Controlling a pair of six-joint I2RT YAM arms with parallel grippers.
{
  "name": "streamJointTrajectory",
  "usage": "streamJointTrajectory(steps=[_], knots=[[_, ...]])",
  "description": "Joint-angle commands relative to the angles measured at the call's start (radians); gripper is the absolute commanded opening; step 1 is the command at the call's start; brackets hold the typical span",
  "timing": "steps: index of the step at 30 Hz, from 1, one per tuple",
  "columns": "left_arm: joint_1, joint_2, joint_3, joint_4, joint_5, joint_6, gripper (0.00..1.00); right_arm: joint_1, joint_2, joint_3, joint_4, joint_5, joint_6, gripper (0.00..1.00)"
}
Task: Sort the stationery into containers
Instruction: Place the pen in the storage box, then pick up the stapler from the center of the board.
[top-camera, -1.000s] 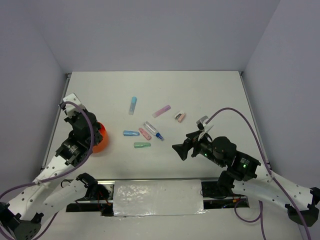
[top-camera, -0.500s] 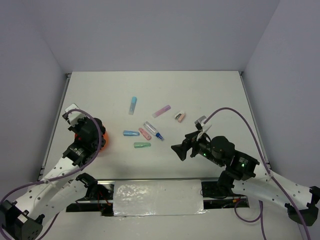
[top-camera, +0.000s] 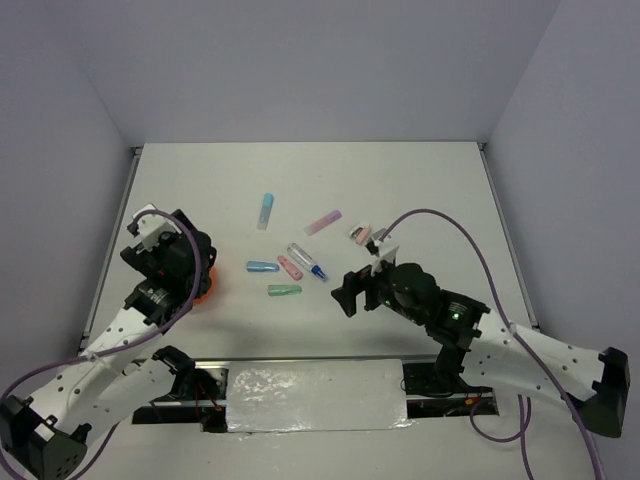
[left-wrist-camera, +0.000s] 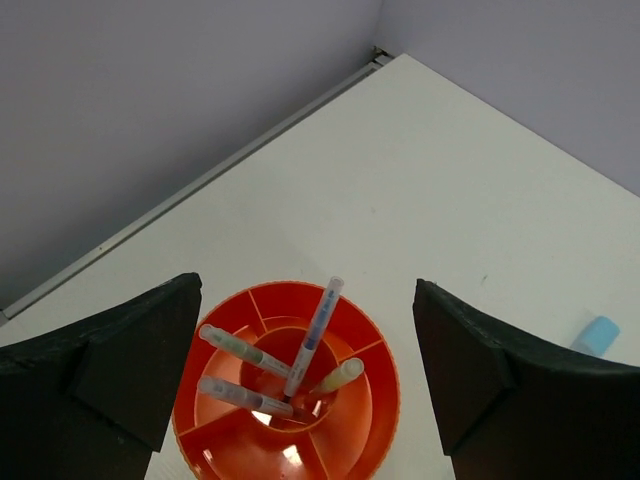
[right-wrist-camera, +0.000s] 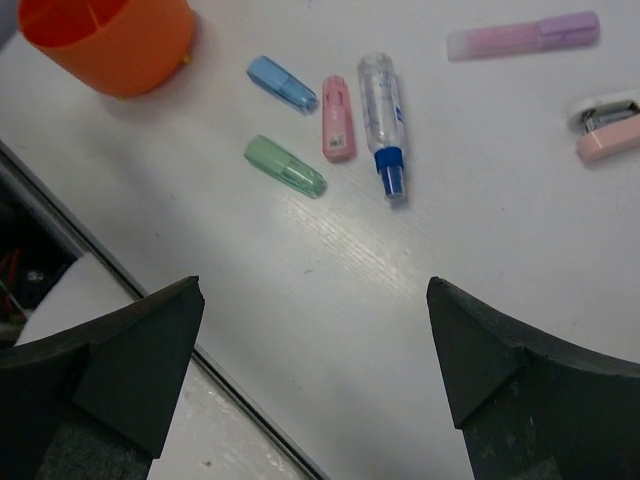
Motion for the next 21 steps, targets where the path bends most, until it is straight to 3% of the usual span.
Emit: streamJointTrajectory(steps=[1,7,9,10,14,21], knots=[[0.005,-0.003,0.092,-0.107,0.064,-0.095,0.99,-0.002,0.114,0.041,0.021,0.033,0.021,1.00],[0.005,-0.014,0.240,-0.208,0.326,-0.049,0.99,-0.068,0.238,0.001,0.141,-0.016,0.080,1.00],[0.005,-0.020,0.270,-0.201,0.490,0.015,0.99,-0.121,0.280,-0.003,0.152,-0.001,0.137,1.00],[0.005,-0.019,0.283,-0.199,0.603,0.031,0.99,-0.135,0.295,0.006,0.147,0.023,0.163,1.00],[0.002,0.047,0.359,-0.259,0.841,0.074,0.99,-0.195,0.409,0.079,-0.001,0.242,0.333,1.00],[-0.050,0.023,0.395,-0.313,0.978,0.114,0.99,-0.371,0.715,0.349,-0.121,0.330,0.416,1.00]])
